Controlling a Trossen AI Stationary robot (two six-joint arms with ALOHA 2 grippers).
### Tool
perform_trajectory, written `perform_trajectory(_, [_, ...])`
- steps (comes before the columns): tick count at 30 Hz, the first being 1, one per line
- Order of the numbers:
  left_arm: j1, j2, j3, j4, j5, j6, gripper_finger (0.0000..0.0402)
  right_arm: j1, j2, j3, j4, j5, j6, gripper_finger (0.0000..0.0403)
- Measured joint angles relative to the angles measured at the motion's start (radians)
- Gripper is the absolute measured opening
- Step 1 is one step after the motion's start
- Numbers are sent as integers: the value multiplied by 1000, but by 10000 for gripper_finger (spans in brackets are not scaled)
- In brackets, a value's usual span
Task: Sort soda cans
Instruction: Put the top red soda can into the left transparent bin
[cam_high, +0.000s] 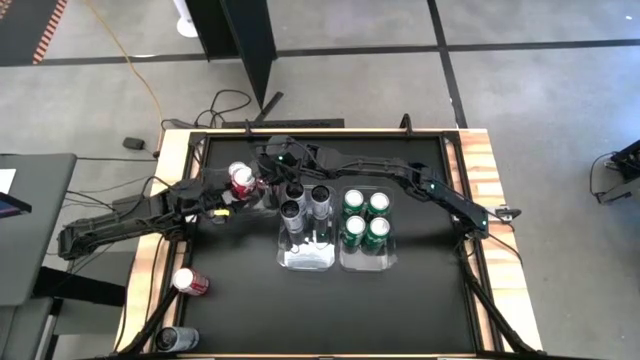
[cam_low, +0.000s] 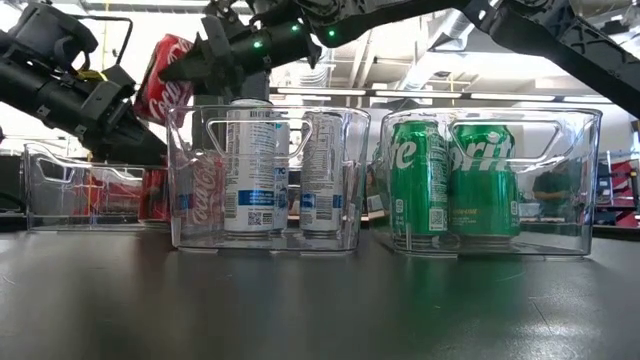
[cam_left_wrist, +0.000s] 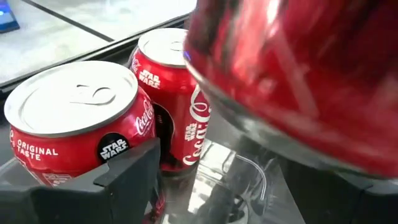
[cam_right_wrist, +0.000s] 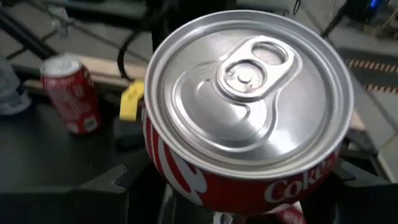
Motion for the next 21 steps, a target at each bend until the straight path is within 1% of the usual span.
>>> perform_trajectory(4, [0,1,13,-17,1,-4,319,-1,0,1,-67,1,-14,285])
perform_trajectory(9, [-1,1,24,-26,37,-23,320,-2,0,1,-112,1,-22,285])
perform_trajectory(13, [-3,1,25,-36,47,-52,320,-5,0,1,-142,7,-15,285])
perform_trajectory(17, [-26,1,26,-35,63,-93,320,-11,0,1,-184,9,-15,285])
perform_trajectory(21, [-56,0,29,-23,70,-103,320,-20,2,0,-213,11,-13,285])
